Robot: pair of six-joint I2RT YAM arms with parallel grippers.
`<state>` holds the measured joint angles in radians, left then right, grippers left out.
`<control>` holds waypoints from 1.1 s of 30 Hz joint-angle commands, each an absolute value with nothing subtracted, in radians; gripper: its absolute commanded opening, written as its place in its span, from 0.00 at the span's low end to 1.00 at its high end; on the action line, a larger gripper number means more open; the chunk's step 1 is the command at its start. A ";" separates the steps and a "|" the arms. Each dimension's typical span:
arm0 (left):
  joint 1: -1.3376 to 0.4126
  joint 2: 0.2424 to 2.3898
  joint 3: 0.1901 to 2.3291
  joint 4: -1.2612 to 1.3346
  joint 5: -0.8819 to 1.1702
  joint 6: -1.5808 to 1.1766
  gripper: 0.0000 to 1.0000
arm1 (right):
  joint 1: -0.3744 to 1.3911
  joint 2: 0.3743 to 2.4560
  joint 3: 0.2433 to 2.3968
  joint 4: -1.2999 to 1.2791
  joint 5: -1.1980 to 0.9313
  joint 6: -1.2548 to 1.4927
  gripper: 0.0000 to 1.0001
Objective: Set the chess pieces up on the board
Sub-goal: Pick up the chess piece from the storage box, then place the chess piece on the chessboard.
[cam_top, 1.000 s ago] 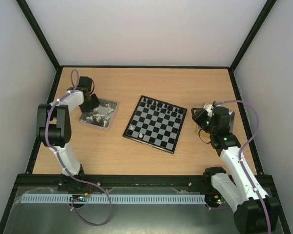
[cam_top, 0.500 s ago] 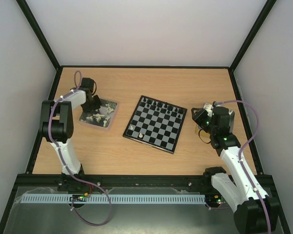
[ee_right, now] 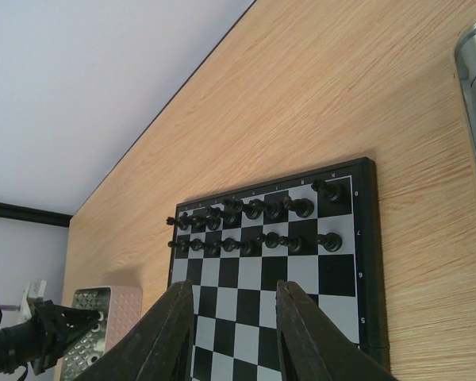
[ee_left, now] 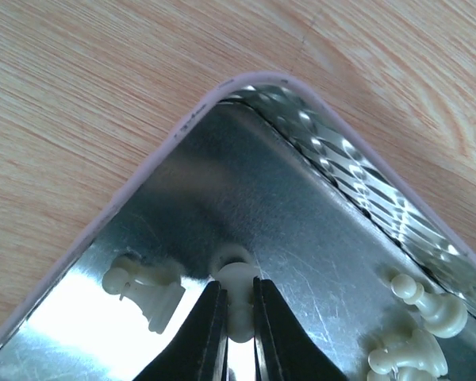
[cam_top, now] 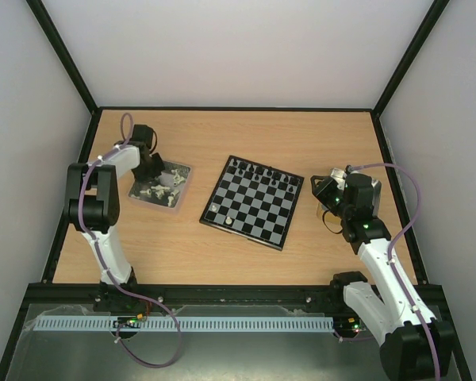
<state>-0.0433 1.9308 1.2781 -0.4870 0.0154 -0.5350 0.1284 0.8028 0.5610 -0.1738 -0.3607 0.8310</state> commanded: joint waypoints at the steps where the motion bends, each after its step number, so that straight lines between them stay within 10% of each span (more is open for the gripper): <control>1: -0.085 1.843 1.275 -0.532 -0.008 -0.512 0.06 | 0.132 0.787 0.550 -0.165 -0.354 0.825 0.29; 33: -0.737 1.713 1.222 -0.708 0.055 -0.433 0.08 | 0.136 0.785 0.546 -0.163 -0.356 0.845 0.29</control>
